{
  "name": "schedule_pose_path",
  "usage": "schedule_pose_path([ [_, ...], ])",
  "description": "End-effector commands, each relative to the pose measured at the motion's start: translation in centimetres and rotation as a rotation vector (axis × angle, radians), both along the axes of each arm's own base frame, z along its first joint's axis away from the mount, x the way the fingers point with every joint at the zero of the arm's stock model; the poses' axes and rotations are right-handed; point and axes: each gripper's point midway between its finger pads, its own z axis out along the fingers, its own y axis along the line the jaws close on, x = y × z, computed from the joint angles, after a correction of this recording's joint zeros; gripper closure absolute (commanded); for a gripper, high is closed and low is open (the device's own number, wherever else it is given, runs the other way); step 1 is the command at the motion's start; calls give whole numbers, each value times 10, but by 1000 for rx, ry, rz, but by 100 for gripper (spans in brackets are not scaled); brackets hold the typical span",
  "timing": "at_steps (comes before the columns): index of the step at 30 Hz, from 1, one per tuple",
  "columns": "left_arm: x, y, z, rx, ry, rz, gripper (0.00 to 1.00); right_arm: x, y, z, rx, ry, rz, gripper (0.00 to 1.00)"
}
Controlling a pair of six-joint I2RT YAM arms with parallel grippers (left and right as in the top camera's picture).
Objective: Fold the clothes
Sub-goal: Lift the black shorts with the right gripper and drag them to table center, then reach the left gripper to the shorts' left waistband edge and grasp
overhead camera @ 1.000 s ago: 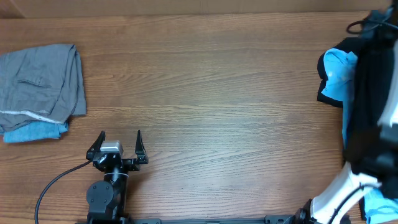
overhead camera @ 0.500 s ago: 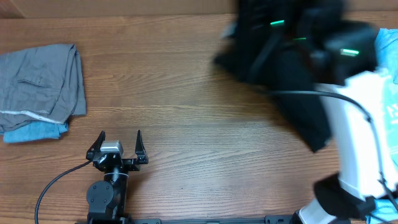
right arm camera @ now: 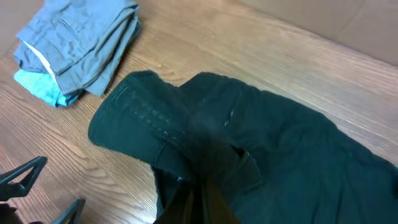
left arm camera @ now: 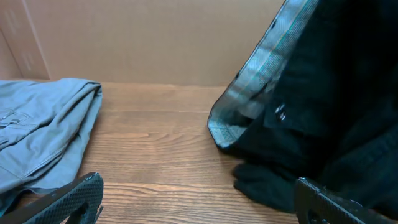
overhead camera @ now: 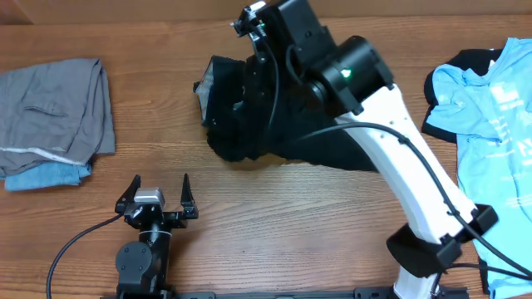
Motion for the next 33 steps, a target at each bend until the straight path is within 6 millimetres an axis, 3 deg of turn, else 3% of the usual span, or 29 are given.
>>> schedule_pose_path([
  [1, 0, -3, 1, 25, -9, -18, 0, -30, -30, 84, 120, -163, -15, 96],
  [4, 0, -3, 1, 25, -9, -18, 0, -46, -42, 111, 160, -216, -15, 96],
  [7, 0, -3, 1, 25, -9, -18, 0, -59, -51, 124, 177, -238, -15, 96],
  [21, 0, -5, 2, 21, -15, -26, 0, -67, -57, 116, 150, -202, -15, 96],
  [25, -7, -43, 17, -46, -37, -247, 0, -67, -57, 117, 151, -204, -15, 96],
  [29, -25, -42, 32, -229, 112, -222, 0, -66, -56, 120, 160, -215, -15, 96],
  [33, -44, -61, 44, -279, 400, -307, 0, -66, -57, 119, 157, -212, -15, 96],
])
